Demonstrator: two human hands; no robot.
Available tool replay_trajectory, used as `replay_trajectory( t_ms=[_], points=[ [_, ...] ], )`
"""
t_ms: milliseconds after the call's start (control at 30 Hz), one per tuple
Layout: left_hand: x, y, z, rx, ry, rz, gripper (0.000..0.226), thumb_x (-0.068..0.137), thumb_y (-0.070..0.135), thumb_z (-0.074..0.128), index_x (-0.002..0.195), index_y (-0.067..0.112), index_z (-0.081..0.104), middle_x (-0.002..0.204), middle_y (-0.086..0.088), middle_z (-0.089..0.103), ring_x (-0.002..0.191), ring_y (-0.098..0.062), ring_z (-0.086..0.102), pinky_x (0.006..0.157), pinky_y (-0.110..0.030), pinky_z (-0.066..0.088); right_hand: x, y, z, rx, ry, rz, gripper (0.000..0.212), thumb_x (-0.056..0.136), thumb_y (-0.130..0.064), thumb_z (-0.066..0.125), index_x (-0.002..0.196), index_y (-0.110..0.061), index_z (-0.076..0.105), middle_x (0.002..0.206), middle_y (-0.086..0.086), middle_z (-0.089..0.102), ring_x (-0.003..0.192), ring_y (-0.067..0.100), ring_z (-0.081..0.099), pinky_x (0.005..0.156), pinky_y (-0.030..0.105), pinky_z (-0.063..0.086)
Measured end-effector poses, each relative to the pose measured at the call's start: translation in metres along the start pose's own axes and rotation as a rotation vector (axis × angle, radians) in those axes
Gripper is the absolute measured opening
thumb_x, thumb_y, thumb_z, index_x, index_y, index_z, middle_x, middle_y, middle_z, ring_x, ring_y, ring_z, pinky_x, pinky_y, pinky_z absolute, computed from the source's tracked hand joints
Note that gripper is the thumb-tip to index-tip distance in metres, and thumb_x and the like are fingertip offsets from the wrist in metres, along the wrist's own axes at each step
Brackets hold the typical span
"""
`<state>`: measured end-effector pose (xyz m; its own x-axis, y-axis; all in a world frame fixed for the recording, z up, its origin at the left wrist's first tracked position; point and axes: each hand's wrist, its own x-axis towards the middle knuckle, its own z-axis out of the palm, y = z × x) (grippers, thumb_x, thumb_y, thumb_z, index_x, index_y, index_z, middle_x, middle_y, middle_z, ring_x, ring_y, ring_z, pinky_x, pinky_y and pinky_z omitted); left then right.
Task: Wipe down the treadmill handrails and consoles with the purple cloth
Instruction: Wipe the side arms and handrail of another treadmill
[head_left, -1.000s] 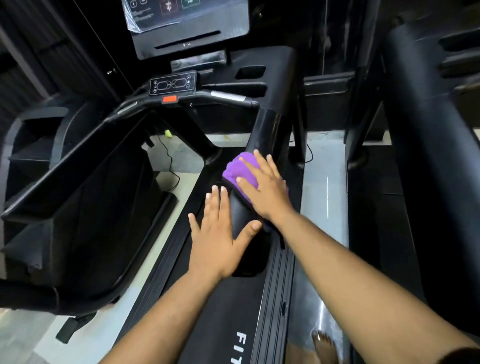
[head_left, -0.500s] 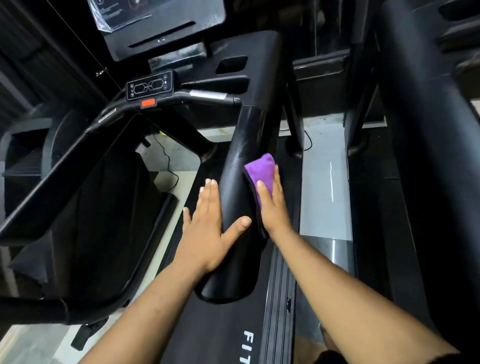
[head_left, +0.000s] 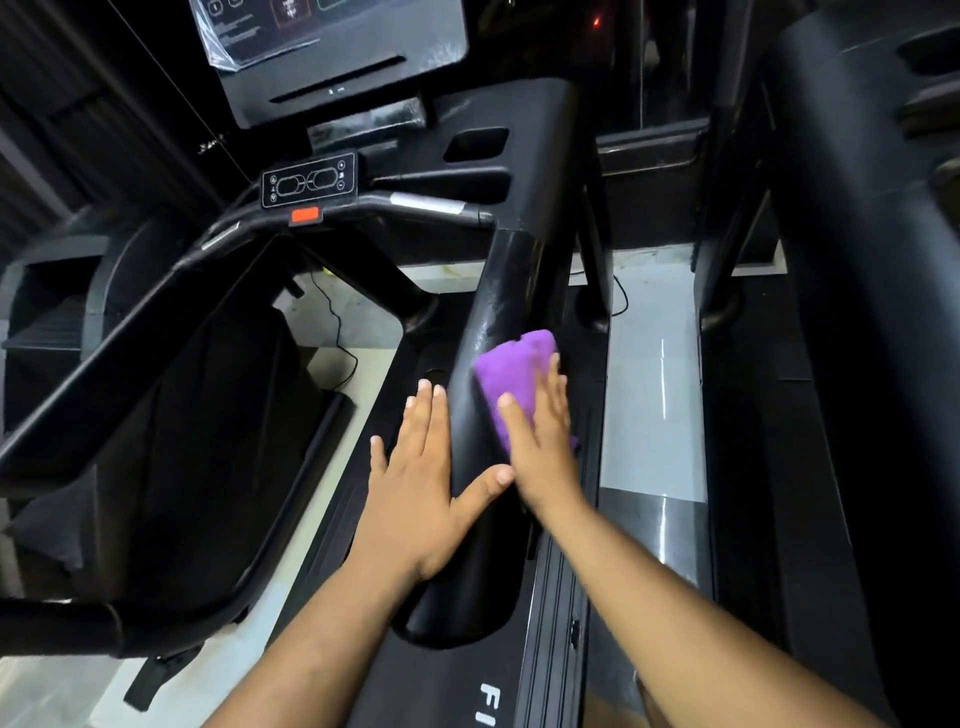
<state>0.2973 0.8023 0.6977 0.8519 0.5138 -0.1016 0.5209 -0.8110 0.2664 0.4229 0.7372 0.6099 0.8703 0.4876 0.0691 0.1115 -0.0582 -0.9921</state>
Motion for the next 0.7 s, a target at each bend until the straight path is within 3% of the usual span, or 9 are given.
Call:
replay_trajectory(
  t_ms=[100, 167, 233, 333, 533, 700],
  points=[
    [0.000, -0.002, 0.000, -0.083, 0.001, -0.011, 0.126, 0.064, 0.105, 0.005, 0.161, 0.028, -0.019, 0.167, 0.015, -0.028, 0.151, 0.002, -0.025, 0.128, -0.049, -0.007, -0.005, -0.016, 0.000, -0.328, -0.159, -0.166, 0.071, 0.090, -0.069, 0.031, 0.157, -0.053, 0.015, 0.169, -0.022, -0.013, 0.154, 0.009, -0.023, 0.123, 0.051, -0.001],
    [0.000, 0.000, -0.002, -0.043, -0.012, -0.008, 0.127, 0.063, 0.105, 0.001, 0.161, 0.027, -0.020, 0.166, 0.014, -0.029, 0.152, 0.001, -0.026, 0.127, -0.050, -0.008, 0.037, -0.026, -0.005, -0.464, -0.188, -0.197, 0.069, 0.092, -0.071, 0.031, 0.157, -0.051, 0.021, 0.169, -0.022, -0.011, 0.155, 0.013, -0.020, 0.122, 0.065, 0.007],
    [0.005, 0.002, -0.004, 0.028, -0.019, -0.002, 0.127, 0.060, 0.104, -0.006, 0.161, 0.027, -0.021, 0.164, 0.014, -0.033, 0.152, -0.001, -0.027, 0.126, -0.051, -0.010, 0.086, -0.040, -0.009, -0.537, -0.209, -0.142, 0.064, 0.098, -0.068, 0.036, 0.158, -0.048, 0.023, 0.170, -0.019, -0.009, 0.156, 0.016, -0.016, 0.118, 0.070, 0.011],
    [0.017, 0.006, -0.007, 0.041, 0.007, -0.009, 0.128, 0.060, 0.103, -0.009, 0.161, 0.026, -0.019, 0.165, 0.013, -0.031, 0.153, -0.002, -0.025, 0.126, -0.051, -0.010, 0.106, -0.056, -0.005, -0.641, -0.218, -0.076, 0.064, 0.100, -0.063, 0.040, 0.159, -0.045, 0.022, 0.170, -0.018, -0.011, 0.156, 0.018, -0.017, 0.116, 0.074, 0.011],
    [0.041, 0.005, -0.008, 0.001, 0.007, -0.046, 0.130, 0.060, 0.103, -0.005, 0.159, 0.022, -0.024, 0.165, 0.010, -0.032, 0.151, -0.002, -0.029, 0.127, -0.049, -0.010, 0.042, -0.031, -0.007, -0.576, -0.263, -0.155, 0.066, 0.100, -0.063, 0.040, 0.159, -0.047, 0.014, 0.167, -0.025, -0.015, 0.153, 0.009, -0.025, 0.121, 0.067, -0.001],
    [0.077, 0.016, -0.010, 0.046, 0.003, -0.024, 0.132, 0.058, 0.104, -0.011, 0.160, 0.022, -0.023, 0.165, 0.009, -0.033, 0.153, -0.005, -0.027, 0.126, -0.054, -0.009, 0.147, -0.047, -0.013, -0.626, -0.238, -0.136, 0.062, 0.101, -0.064, 0.039, 0.158, -0.045, 0.025, 0.170, -0.018, -0.005, 0.157, 0.014, -0.013, 0.116, 0.073, 0.012]
  ],
)
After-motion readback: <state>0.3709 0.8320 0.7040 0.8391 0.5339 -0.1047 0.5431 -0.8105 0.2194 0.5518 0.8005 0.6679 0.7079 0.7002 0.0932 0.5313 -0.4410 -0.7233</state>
